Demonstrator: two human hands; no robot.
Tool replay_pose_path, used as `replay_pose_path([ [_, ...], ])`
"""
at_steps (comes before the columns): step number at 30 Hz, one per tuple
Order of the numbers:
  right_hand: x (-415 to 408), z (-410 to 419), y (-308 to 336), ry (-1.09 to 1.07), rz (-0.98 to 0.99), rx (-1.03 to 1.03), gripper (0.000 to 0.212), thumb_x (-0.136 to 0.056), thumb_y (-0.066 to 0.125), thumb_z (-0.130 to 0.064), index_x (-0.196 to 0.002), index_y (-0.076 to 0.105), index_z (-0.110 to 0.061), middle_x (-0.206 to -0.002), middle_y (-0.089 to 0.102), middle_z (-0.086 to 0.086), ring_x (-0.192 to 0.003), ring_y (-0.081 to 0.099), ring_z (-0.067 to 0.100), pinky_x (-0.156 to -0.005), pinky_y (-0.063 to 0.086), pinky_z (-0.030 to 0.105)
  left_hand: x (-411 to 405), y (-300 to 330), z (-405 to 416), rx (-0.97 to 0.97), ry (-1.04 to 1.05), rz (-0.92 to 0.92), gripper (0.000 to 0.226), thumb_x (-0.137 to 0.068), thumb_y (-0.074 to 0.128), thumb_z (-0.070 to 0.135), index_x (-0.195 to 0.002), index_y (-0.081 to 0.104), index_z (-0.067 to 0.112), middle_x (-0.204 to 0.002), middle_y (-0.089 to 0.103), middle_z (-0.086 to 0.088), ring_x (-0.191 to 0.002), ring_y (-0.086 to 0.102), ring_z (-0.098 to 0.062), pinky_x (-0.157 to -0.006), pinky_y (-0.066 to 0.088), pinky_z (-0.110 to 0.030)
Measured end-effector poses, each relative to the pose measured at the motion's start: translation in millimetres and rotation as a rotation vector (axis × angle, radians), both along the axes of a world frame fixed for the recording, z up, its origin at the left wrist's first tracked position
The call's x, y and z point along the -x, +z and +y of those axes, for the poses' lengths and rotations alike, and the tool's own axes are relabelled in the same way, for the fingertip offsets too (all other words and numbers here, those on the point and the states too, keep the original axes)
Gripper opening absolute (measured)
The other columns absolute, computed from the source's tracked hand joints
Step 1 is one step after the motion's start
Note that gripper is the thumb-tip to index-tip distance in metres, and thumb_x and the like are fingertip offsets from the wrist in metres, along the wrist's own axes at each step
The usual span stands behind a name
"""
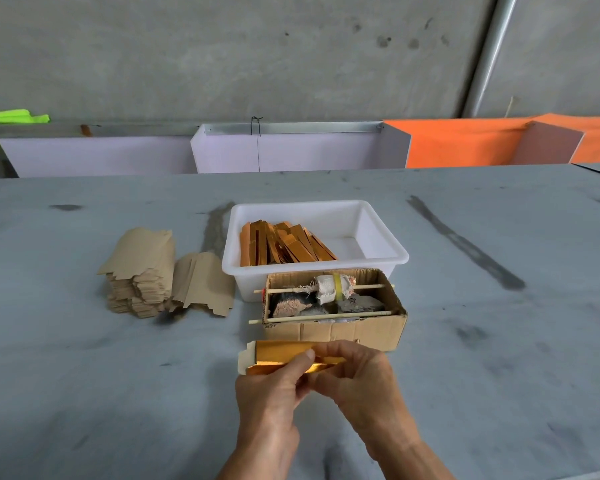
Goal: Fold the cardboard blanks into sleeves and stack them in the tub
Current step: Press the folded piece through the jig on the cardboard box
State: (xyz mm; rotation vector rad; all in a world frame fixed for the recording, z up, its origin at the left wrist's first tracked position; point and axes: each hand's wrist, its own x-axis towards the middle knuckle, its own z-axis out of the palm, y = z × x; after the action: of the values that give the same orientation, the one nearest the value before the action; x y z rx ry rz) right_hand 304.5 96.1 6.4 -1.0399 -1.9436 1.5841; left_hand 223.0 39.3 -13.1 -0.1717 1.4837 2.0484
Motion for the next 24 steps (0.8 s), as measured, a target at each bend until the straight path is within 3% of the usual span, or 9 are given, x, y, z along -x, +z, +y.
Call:
replay_pose_path([
  [3,1.6,-5.2,-7.6,-0.072,-0.016,-0.078,0.035,-0.075,0.074,-0.007,-0.102,0.062,-0.026,-0.066,0.069,0.003,-0.055,0.058,0.006,-0.054,0.044,0.017,1.8,1.1,3.1,0.011,0.039,-0.071,0.041,-0.069,0.074,-0.010,-0.106,0.059,-0.009,-0.092,0.067,-0.023,-0.074,0.064,-0.032,-0.050,0.051,-0.029],
  [7,3.7,-19.1,-16.3,-0.184,0.011,-0.197,0.048,-0.076,0.074,-0.010,-0.111,0.050,-0.033,-0.063,0.069,-0.007,-0.064,0.063,0.001,-0.061,0.044,0.009,1.6,6.0,6.3,-0.020,0.075,-0.144,0.028,-0.071,0.071,-0.009,-0.096,0.059,-0.004,-0.079,0.064,-0.017,-0.063,0.062,-0.026,-0.041,0.051,-0.020],
  [10,6.2,-28.9,-22.1,-0.281,0.077,-0.182,0.060,-0.074,0.077,-0.008,-0.112,0.041,-0.037,-0.065,0.069,-0.021,-0.071,0.062,-0.011,-0.063,0.039,0.001,1.4,6.5,8.7,-0.022,0.080,-0.181,0.020,-0.071,0.072,-0.005,-0.087,0.060,0.002,-0.075,0.065,-0.015,-0.060,0.061,-0.023,-0.047,0.051,-0.023],
  [13,8.5,-35.8,-27.0,-0.390,0.151,-0.175,0.067,-0.069,0.080,-0.002,-0.116,0.042,-0.033,-0.065,0.067,-0.027,-0.071,0.061,-0.012,-0.061,0.040,0.005,-0.3,9.7,11.3,-0.027,0.071,-0.222,0.016,-0.071,0.072,-0.004,-0.080,0.060,0.001,-0.070,0.063,-0.015,-0.059,0.059,-0.024,-0.055,0.046,-0.027],
  [16,10.4,-39.6,-32.9,-0.452,0.203,-0.219,0.074,-0.063,0.082,0.002,-0.120,0.046,-0.028,-0.064,0.067,-0.028,-0.067,0.063,-0.008,-0.053,0.041,0.009,-1.5,11.2,12.5,-0.037,0.072,-0.249,0.015,-0.071,0.072,-0.004,-0.077,0.060,0.001,-0.069,0.064,-0.015,-0.059,0.059,-0.025,-0.057,0.046,-0.029],
  [19,12.4,-36.5,-32.7,-0.480,0.283,-0.130,0.074,-0.063,0.083,0.002,-0.120,0.046,-0.027,-0.065,0.069,-0.023,-0.065,0.065,-0.005,-0.055,0.043,0.014,-0.2,14.6,15.3,-0.058,0.063,-0.256,0.015,-0.071,0.072,-0.005,-0.078,0.061,0.001,-0.071,0.065,-0.016,-0.059,0.059,-0.025,-0.058,0.047,-0.030],
  [24,8.0,-23.9,-27.9,-0.388,0.412,0.143,0.065,-0.068,0.079,0.006,-0.118,0.046,-0.020,-0.068,0.073,-0.002,-0.070,0.070,0.006,-0.082,0.050,0.030,1.7,13.9,17.4,-0.065,0.052,-0.232,0.031,-0.071,0.072,-0.005,-0.100,0.062,0.000,-0.085,0.064,-0.018,-0.061,0.057,-0.023,-0.054,0.043,-0.027],
])
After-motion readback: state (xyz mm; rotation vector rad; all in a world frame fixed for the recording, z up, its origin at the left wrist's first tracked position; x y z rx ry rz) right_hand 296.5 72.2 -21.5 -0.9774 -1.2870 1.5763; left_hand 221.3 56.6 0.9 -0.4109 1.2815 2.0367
